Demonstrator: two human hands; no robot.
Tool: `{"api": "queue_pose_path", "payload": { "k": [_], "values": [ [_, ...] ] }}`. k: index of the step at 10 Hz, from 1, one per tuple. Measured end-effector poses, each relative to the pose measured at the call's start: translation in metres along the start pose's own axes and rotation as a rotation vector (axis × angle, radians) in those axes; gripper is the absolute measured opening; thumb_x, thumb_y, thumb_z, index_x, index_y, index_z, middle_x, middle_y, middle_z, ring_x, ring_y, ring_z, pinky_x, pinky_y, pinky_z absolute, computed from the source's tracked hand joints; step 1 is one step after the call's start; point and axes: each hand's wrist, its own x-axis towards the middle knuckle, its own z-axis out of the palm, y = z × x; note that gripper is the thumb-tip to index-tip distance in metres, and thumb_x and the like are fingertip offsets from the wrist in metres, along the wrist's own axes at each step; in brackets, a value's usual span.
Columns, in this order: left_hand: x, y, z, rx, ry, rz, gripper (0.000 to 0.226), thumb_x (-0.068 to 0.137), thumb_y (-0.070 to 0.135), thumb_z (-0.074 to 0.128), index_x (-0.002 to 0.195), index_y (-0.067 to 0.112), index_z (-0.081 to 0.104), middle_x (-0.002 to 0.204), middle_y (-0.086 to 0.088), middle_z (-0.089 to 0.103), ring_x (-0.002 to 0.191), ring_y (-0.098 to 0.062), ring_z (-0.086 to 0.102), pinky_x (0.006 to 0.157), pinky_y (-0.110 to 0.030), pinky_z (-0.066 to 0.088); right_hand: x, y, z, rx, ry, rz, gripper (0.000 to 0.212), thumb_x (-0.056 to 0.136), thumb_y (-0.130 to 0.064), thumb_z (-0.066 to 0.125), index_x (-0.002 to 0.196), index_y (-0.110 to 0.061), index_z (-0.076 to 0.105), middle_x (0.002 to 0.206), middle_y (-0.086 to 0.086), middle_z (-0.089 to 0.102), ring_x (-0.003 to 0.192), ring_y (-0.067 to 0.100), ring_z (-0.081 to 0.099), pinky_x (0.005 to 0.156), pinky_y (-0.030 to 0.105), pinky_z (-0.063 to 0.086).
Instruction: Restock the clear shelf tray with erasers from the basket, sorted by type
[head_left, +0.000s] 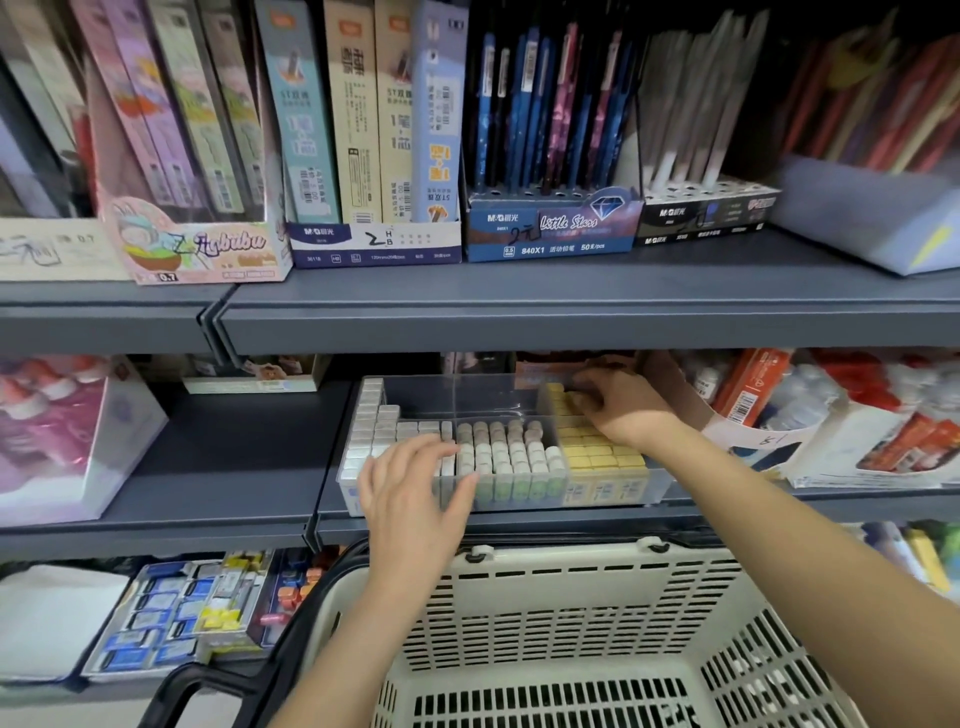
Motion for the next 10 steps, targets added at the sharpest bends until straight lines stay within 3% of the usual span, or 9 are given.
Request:
{"api": "queue_pose_path", "payload": {
  "k": [1,2,3,5,6,7,10],
  "values": [
    [-0.002,-0.021,-0.019,0.121,0.071,-0.12,0.044,0.079,0.036,0.068,0.12,0.024,0.056,0.136,-0.001,0.043,0.13,-0.022,0.032,0.109,-0.048,0.019,-0.047,0.003,-0.001,-0.035,0.109,-0.06,0.036,0.089,-0.036,0.054,0.121,-0.019,0.057,0.11,0.009,0.061,0.102,0.028,0.058,0.085,0.035,0.048],
    [-0.001,-0.035,-0.032,0.135,0.034,-0.307,0.062,0.079,0.034,0.07,0.132,0.015,0.045,0.145,-0.01,0.035,0.134,-0.03,0.027,0.108,-0.051,0.023,-0.083,0.014,0.001,-0.06,0.203,-0.083,0.037,0.087,-0.038,0.058,0.117,-0.016,0.06,0.103,0.006,0.059,0.1,0.026,0.057,0.082,0.033,0.045],
    [-0.001,-0.042,-0.032,-0.044,-0.073,-0.491,0.071,0.083,0.035,0.066,0.139,0.006,0.034,0.139,-0.014,0.044,0.127,-0.03,0.041,0.101,-0.043,0.036,-0.121,0.028,0.009,-0.08,0.268,0.028,0.043,0.084,-0.04,0.063,0.118,-0.015,0.057,0.113,0.007,0.054,0.102,0.027,0.055,0.081,0.035,0.047],
    [-0.005,-0.045,-0.029,-0.049,-0.031,-0.471,0.053,0.088,0.035,0.06,0.131,0.009,0.045,0.116,-0.011,0.061,0.105,-0.028,0.057,0.083,-0.038,0.043,-0.122,0.039,0.019,0.034,0.22,0.301,0.045,0.084,-0.039,0.064,0.116,-0.01,0.053,0.106,0.01,0.06,0.1,0.031,0.058,0.075,0.038,0.048],
    [-0.005,-0.045,-0.029,-0.021,0.006,-0.46,0.05,0.088,0.038,0.06,0.128,0.01,0.049,0.109,-0.009,0.064,0.097,-0.026,0.058,0.081,-0.04,0.044,-0.109,0.04,0.022,0.148,0.156,0.341,0.027,0.087,-0.034,0.059,0.093,-0.008,0.057,0.086,0.01,0.067,0.089,0.032,0.062,0.074,0.039,0.051],
    [-0.005,-0.044,-0.028,-0.008,0.017,-0.446,0.051,0.088,0.039,0.06,0.128,0.01,0.05,0.107,-0.009,0.065,0.096,-0.026,0.059,0.081,-0.04,0.046,-0.107,0.04,0.023,0.17,0.198,0.339,0.023,0.088,-0.03,0.059,0.088,-0.007,0.058,0.081,0.011,0.067,0.084,0.032,0.062,0.072,0.038,0.05],
    [-0.006,-0.036,-0.035,-0.054,-0.077,-0.451,0.049,0.088,0.038,0.06,0.125,0.008,0.05,0.116,-0.008,0.064,0.105,-0.026,0.059,0.081,-0.035,0.047,-0.114,0.031,0.014,0.171,0.168,0.369,0.031,0.089,-0.032,0.056,0.109,-0.009,0.057,0.1,0.012,0.067,0.098,0.032,0.06,0.082,0.041,0.05]
  ]
}}
